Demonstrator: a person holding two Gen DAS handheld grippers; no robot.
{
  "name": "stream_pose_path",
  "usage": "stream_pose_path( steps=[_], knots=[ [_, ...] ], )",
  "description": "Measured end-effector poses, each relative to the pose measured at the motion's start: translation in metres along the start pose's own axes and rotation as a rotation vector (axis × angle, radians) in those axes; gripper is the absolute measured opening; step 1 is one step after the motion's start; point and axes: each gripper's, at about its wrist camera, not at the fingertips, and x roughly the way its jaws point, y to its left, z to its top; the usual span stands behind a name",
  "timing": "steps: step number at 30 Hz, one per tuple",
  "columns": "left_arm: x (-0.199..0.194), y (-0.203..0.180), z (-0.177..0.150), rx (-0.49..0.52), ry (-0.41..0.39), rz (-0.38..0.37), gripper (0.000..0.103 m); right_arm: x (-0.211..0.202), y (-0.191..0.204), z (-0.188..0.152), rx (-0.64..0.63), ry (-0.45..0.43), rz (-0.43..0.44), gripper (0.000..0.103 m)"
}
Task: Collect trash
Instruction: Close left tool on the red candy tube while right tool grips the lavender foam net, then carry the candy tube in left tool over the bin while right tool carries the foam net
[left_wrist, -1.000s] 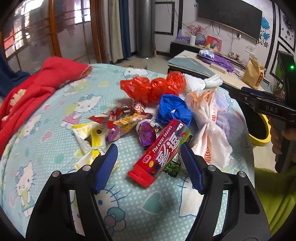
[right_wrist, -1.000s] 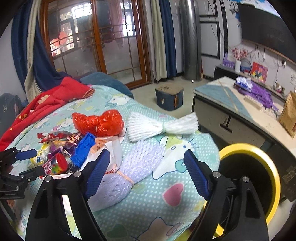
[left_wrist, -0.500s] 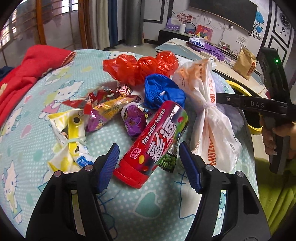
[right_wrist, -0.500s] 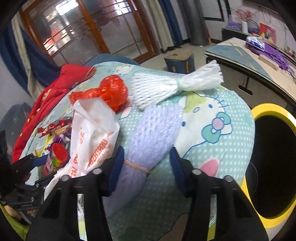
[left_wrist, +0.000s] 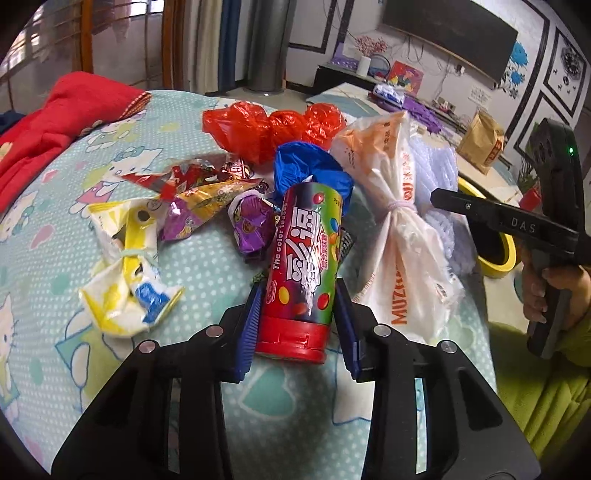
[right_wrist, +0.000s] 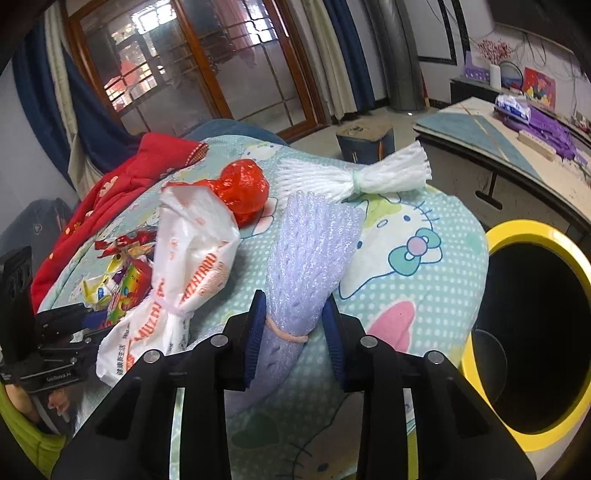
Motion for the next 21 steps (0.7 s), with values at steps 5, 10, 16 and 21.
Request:
stream_pose_path(
  steps=[5, 10, 16, 21],
  knots=[
    [-0.024, -0.005, -0.007, -0.048, -0.081, 0.008, 0.03, -0.008, 0.003, 0.002, -0.012, -0.03, 0.025, 0.024],
    [-0.046, -0.013, -0.004, -0.076, -0.16, 0.022, 0.029, -0.02, 0.0, 0.007, -0.017, -0.065, 0.035, 0.023],
    [-0.06, -0.037, 0.012, -0.063, -0.217, 0.006, 0.029, -0.041, -0.01, 0.017, -0.016, -0.113, 0.038, 0.023],
    [-0.056, -0.063, 0.023, -0.029, -0.233, 0.001, 0.029, -0.06, -0.023, 0.021, -0.025, -0.149, 0.025, 0.023]
  ],
)
